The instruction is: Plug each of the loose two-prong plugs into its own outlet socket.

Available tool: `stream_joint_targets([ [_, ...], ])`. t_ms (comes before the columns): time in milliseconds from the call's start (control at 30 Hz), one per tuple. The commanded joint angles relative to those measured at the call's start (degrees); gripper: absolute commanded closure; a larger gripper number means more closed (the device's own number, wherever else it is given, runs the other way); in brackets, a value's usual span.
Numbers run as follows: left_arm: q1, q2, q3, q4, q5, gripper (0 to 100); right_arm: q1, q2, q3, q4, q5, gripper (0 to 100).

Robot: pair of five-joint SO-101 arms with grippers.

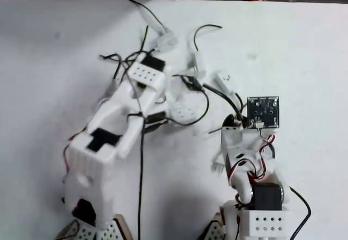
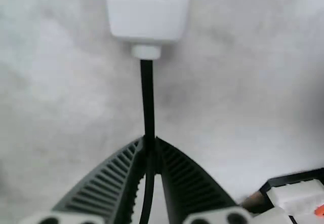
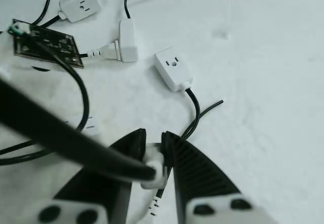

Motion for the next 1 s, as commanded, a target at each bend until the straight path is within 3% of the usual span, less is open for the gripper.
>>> stream_joint_targets([
  [0, -1.5, -14.5, 15.1, -5.3, 0.7, 98, -0.8, -0.2, -1.2, -0.9, 0.2, 98.1],
  [233, -5.1, -31.4, 39.9, -18.9, 0.9, 98, -2.2, -0.2, -1.2, -0.9, 0.0, 98.1],
  [367, -4.5, -40.0, 50.5, -26.2, 5.2, 98, -2.2, -0.2, -1.2, -0.9, -0.2, 98.1],
  [433, -4.6, -44.0, 52.8, -27.1, 6.8, 94, -2.2, -0.2, -1.2, -0.9, -0.3, 98.1],
  [600, -6.6, -52.7, 56.2, -26.8, 10.6, 72, -4.1, 0.0, -1.1, -0.8, -1.8, 98.1],
  [833, -7.8, -67.0, 60.0, -25.4, 12.2, 74, -8.7, 0.0, -0.3, -1.0, -1.7, 98.1],
  [967, -14.9, -76.4, 65.2, -26.5, 13.0, 74, -12.6, 1.1, -0.7, -1.3, -1.7, 98.1],
])
